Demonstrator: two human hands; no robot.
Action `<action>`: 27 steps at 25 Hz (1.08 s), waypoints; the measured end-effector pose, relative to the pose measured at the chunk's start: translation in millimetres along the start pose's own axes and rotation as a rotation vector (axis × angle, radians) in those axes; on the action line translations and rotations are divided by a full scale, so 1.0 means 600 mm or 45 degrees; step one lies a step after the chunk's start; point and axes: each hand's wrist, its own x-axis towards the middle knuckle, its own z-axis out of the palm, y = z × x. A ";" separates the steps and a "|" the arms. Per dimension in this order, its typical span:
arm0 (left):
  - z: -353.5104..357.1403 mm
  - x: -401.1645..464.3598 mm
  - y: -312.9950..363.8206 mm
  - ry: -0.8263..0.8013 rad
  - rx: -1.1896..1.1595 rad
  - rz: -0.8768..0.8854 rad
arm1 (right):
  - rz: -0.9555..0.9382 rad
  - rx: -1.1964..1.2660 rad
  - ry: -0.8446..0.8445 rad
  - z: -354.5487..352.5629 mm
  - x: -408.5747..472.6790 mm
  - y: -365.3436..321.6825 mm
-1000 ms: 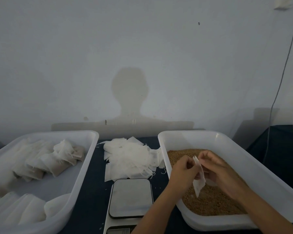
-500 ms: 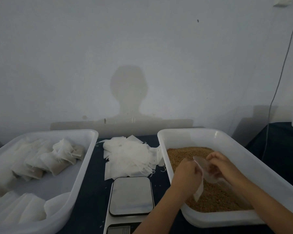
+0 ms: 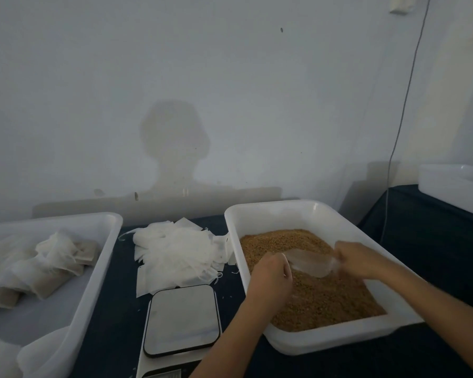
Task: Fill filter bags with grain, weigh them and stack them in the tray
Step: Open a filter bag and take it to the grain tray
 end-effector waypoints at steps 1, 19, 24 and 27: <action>0.001 0.000 -0.001 0.020 -0.006 0.004 | 0.014 -0.092 0.001 -0.027 -0.009 0.010; 0.001 -0.002 -0.007 0.227 -0.010 0.004 | -0.598 -0.038 -0.126 0.027 -0.021 -0.020; 0.002 0.005 -0.010 0.211 0.020 -0.038 | -0.543 0.435 -0.338 0.035 -0.035 0.014; -0.007 0.016 -0.011 0.158 0.059 -0.028 | -0.537 0.730 -0.379 0.019 -0.050 0.032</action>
